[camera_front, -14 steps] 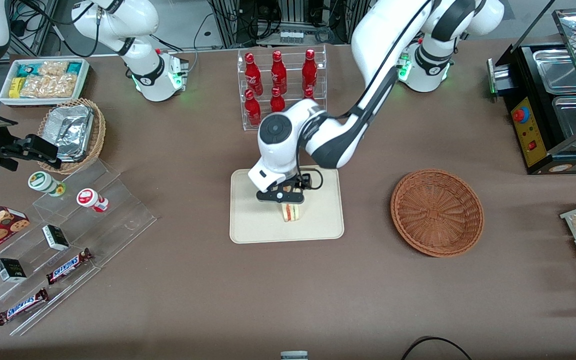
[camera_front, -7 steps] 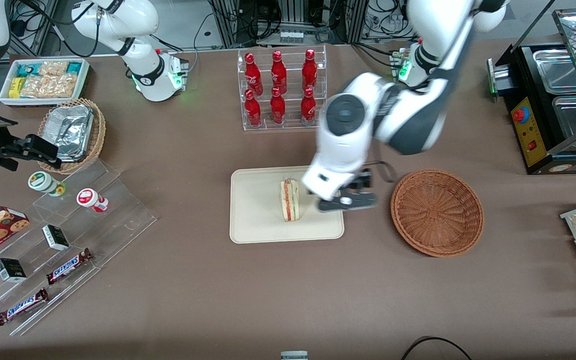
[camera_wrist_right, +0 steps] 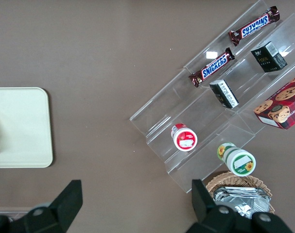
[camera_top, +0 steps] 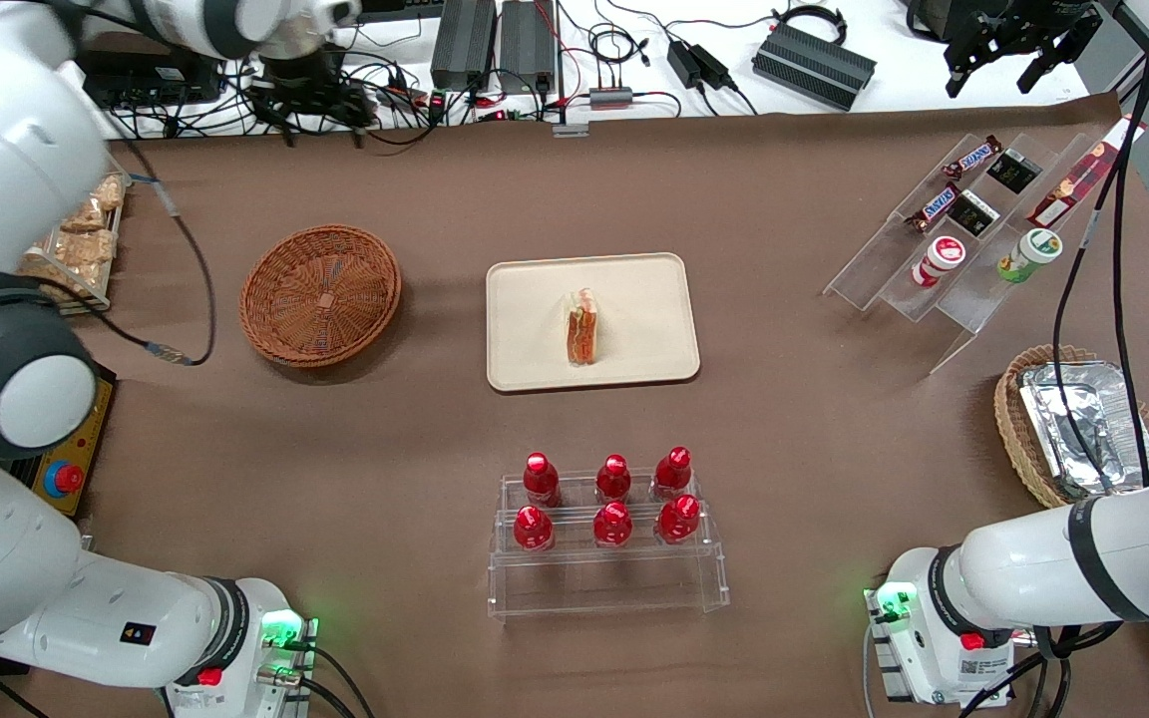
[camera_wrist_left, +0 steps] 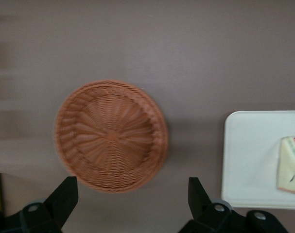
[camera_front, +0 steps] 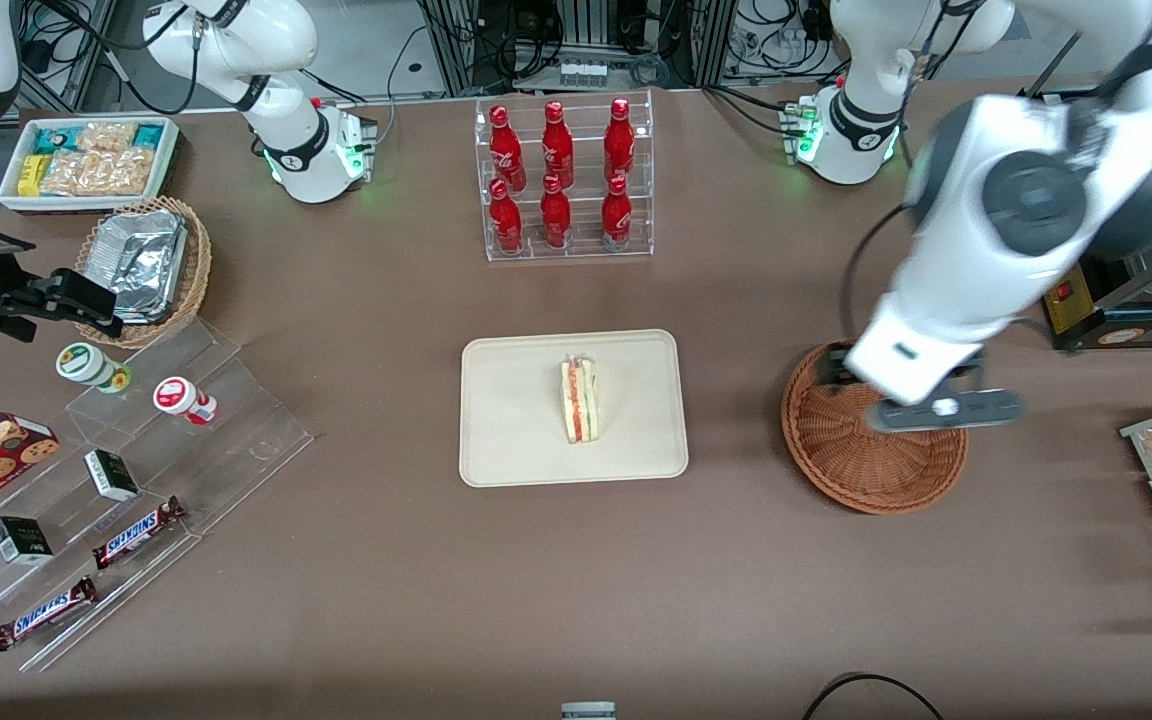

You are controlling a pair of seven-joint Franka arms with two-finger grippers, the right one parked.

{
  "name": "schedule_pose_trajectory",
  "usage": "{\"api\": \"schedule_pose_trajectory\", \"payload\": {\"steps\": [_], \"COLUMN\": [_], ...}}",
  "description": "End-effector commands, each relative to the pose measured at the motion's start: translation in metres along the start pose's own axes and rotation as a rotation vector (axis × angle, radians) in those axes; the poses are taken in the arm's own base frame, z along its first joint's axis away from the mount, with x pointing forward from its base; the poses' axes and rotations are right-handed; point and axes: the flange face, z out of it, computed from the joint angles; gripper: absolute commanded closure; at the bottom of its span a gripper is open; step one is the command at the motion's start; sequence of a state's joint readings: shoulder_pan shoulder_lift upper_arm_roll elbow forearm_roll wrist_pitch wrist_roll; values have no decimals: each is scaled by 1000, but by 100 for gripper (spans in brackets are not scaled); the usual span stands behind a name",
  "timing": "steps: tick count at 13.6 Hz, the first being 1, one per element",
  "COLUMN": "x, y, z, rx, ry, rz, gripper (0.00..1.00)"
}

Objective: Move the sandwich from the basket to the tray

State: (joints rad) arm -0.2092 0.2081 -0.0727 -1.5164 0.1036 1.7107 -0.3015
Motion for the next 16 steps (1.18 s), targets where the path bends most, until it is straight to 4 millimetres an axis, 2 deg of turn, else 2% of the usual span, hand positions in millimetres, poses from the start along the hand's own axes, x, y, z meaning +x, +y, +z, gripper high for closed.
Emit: {"api": "schedule_pose_trajectory", "payload": {"steps": [1, 3, 5, 7, 9, 16], "x": [-23, -31, -50, -65, -67, -50], "y": [-53, -82, -92, -116, -130, -126], "z": [-14, -22, -25, -25, -26, -48], "rx": [-29, -76, -78, -77, -103, -100], "ry": [-15, -15, -22, -21, -21, 24], "rz": [41, 56, 90, 78, 76, 77], "gripper": [0, 0, 0, 0, 0, 0]}}
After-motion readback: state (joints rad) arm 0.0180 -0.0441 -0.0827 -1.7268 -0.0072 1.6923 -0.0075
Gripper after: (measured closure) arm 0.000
